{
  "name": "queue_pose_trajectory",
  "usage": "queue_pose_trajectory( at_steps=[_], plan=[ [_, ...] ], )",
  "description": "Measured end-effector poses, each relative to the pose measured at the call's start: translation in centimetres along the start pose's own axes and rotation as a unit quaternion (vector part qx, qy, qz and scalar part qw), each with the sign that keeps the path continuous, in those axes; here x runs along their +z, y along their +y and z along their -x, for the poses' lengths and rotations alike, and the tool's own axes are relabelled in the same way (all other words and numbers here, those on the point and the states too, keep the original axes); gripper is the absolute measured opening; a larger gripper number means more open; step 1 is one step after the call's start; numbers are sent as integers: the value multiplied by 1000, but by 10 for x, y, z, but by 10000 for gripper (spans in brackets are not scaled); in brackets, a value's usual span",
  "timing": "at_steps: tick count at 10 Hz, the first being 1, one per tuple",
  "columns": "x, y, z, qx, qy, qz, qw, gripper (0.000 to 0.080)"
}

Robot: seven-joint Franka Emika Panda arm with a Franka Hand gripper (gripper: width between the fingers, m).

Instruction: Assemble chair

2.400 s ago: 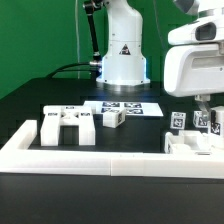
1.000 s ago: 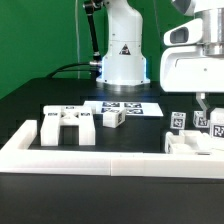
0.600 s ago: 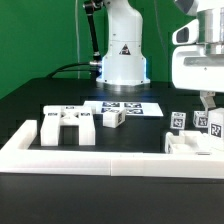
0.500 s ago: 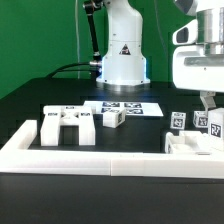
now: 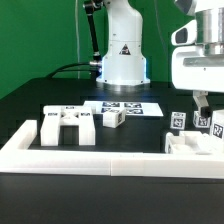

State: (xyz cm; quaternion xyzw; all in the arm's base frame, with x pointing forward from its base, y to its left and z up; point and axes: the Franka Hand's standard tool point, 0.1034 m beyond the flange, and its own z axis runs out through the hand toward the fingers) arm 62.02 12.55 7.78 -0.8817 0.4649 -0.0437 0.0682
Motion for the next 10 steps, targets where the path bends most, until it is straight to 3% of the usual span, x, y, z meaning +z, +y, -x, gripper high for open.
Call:
queue_pose_trajectory(
  at_steps=[1,4,7,9,10],
  plan=[
    [0,-1,1,-55,0,0,999,640],
    [0,-2,5,-221,-1,-1,975,649],
    [1,-4,9,-383,2,4,924,649],
    [1,-3,8,-426,3,6,905,649],
    [1,-2,6,-472,4,7,882,649]
  ],
)
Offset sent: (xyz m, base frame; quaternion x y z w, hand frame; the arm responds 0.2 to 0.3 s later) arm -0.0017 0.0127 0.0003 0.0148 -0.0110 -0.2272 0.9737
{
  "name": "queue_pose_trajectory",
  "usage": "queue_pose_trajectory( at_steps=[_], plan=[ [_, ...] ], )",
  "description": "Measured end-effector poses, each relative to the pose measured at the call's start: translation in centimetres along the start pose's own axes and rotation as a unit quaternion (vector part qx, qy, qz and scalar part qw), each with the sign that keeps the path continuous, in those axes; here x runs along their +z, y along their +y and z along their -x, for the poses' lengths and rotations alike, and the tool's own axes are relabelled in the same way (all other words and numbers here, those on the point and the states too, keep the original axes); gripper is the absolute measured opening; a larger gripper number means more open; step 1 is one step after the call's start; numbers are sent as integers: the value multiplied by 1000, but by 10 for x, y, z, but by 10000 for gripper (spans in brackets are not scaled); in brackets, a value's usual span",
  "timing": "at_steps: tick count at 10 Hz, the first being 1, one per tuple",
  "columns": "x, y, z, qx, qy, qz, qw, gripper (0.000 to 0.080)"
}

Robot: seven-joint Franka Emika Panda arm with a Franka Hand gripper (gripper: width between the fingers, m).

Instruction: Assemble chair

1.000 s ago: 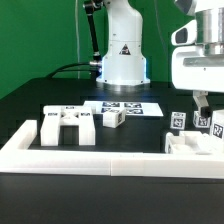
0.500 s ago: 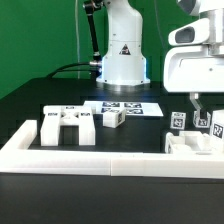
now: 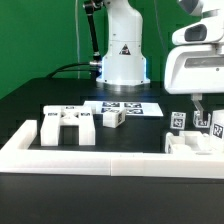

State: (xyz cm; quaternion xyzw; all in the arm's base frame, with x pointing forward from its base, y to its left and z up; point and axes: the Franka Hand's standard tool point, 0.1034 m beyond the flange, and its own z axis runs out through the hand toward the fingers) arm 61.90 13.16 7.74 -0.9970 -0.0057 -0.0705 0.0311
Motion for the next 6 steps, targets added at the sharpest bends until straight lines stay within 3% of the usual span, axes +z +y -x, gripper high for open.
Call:
queue_pose_trajectory(
  at_steps=[3,6],
  plan=[
    [-1,3,-2,-127,1,11,992,649],
    [-1,6,-2,-151,-2,12,989,622]
  ],
)
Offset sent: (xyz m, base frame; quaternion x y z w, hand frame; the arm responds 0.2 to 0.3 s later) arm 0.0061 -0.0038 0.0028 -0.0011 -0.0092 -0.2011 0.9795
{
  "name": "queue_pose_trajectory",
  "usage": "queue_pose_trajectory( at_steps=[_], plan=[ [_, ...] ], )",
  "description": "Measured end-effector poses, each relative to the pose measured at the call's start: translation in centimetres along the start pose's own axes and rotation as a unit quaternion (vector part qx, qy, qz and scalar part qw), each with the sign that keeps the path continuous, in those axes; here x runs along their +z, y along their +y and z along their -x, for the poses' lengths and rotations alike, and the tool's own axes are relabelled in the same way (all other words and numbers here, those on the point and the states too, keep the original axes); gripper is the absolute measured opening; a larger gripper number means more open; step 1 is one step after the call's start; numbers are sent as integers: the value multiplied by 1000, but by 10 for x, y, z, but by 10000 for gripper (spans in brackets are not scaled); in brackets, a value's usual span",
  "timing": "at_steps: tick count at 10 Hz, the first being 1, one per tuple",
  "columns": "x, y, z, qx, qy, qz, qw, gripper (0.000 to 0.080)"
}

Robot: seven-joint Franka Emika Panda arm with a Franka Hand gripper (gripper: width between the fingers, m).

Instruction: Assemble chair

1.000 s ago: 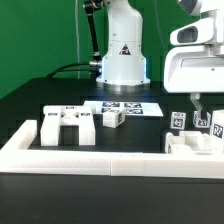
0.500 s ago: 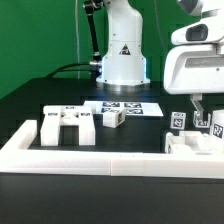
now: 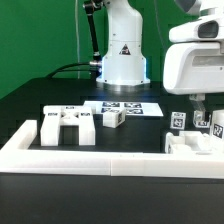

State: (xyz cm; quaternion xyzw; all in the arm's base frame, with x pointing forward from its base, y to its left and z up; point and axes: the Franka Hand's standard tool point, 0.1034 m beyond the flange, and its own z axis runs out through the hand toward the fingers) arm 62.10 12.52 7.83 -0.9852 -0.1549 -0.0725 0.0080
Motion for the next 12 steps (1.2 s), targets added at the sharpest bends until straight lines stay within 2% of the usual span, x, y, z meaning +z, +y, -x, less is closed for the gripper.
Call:
queue_pose_trajectory(
  at_steps=[2,5,7,11,12],
  plan=[
    [0,0,0,8,0,0,1000,286],
    [0,0,0,16,0,0,1000,288],
    [0,-1,0,142,3,-4,990,289],
    [1,-1,1,362,10,-5,932,290],
    [1,-2,1,424,9,-7,906,291]
  ],
)
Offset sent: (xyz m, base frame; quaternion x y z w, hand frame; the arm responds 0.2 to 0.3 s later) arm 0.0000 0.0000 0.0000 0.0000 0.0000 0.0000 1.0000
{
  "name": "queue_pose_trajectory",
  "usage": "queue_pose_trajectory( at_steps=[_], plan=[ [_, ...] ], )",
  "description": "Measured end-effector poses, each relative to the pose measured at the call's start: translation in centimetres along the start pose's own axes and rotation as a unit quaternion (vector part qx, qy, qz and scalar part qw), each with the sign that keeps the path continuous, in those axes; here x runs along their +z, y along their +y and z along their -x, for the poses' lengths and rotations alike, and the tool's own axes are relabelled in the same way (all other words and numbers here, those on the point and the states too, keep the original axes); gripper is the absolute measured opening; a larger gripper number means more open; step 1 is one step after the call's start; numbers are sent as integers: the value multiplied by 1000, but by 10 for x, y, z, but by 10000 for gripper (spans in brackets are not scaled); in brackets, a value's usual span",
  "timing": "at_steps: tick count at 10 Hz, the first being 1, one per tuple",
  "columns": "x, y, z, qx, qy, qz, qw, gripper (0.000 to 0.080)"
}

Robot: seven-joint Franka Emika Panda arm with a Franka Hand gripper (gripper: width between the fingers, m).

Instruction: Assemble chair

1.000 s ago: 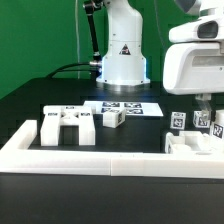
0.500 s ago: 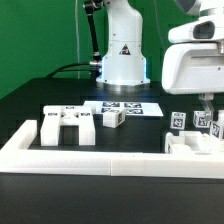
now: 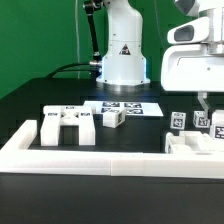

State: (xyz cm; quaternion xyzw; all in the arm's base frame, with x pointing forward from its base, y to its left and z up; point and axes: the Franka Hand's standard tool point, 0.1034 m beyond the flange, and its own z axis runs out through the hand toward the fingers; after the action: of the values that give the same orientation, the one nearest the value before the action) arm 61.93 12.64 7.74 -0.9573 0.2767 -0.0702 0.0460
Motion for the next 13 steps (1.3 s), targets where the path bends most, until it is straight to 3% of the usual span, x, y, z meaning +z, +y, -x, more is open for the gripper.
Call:
queue_pose_trajectory(
  at_steps=[2,8,10,12,13],
  plan=[
    [0,0,0,84,-1,-1,996,291],
    [-1,0,-2,304,-12,-8,953,291],
    [-1,0,-1,312,-12,-9,950,291],
    [-1,-1,0,260,-12,-8,966,291],
    [0,-2,2,216,-14,-6,976,481]
  ],
)
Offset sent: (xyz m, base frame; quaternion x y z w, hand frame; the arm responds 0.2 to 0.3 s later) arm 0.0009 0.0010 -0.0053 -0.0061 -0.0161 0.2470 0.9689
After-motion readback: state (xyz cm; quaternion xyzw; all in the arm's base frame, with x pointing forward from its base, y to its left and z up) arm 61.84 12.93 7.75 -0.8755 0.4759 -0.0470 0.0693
